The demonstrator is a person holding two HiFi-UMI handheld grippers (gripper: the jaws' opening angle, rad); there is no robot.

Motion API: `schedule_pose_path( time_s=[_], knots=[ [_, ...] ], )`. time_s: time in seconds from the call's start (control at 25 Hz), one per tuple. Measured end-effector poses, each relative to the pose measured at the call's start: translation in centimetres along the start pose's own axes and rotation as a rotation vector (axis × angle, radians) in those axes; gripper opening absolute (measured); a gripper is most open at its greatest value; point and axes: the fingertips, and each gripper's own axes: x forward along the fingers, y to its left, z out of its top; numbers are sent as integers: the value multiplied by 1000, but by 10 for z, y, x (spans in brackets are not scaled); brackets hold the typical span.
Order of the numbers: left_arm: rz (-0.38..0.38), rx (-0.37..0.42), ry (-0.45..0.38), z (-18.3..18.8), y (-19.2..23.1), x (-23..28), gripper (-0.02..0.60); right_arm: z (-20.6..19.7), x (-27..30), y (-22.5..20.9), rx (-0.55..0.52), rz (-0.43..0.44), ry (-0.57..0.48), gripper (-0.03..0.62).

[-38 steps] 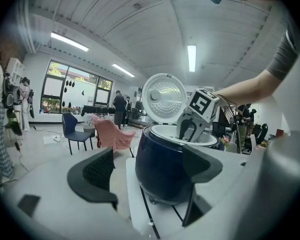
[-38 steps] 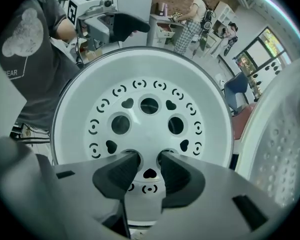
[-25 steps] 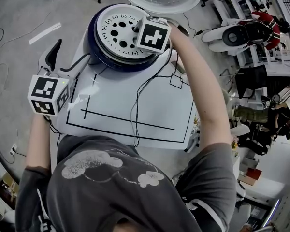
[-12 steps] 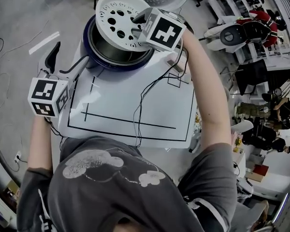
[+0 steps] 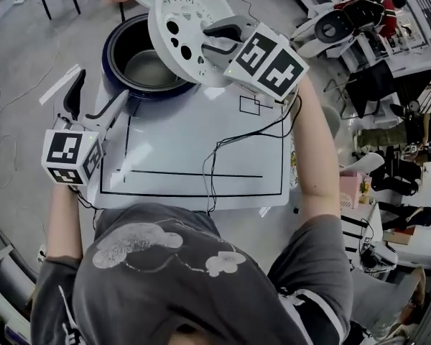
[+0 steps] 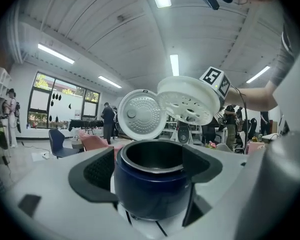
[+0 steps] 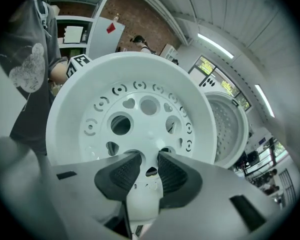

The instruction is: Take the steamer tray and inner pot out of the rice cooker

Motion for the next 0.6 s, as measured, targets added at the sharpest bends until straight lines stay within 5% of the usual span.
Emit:
schedule_pose_path(
  time_s=[0.28, 0.6],
  knots=[
    [-92, 22, -14, 0, -66, 16, 428, -81, -55, 34, 161, -115, 1, 129],
    [-243, 53, 11, -10, -145, 41, 428, -185, -77, 89, 305, -192, 135, 129]
  ],
)
